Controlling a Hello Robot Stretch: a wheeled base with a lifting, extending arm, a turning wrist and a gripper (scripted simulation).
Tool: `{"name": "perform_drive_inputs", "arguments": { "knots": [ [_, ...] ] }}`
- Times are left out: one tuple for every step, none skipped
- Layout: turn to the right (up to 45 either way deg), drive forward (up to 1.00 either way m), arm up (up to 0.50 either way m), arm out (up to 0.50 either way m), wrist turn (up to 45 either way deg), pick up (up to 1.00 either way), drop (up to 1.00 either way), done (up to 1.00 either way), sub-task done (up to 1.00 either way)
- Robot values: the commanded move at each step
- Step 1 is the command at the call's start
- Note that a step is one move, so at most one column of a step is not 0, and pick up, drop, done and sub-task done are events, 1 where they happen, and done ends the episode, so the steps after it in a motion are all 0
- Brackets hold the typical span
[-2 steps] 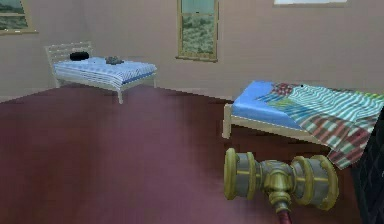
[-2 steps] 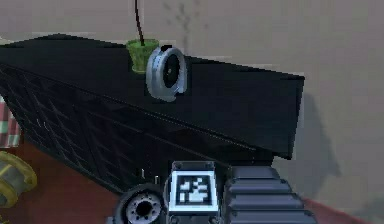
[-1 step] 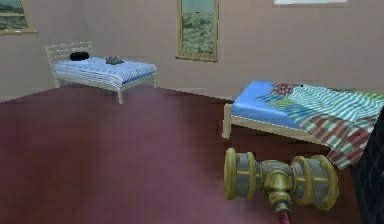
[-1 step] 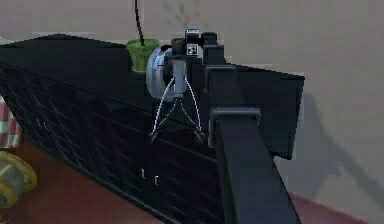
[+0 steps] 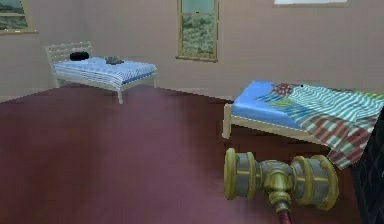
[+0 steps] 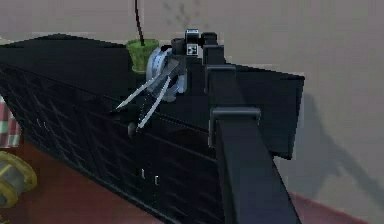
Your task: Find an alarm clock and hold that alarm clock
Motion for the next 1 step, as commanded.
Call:
{"name": "perform_drive_inputs", "arguments": {
  "knots": [
    [0.0,0.0,0.0,0.0,45.0,0.0,0.0,0.0,0.0]
  ]
}}
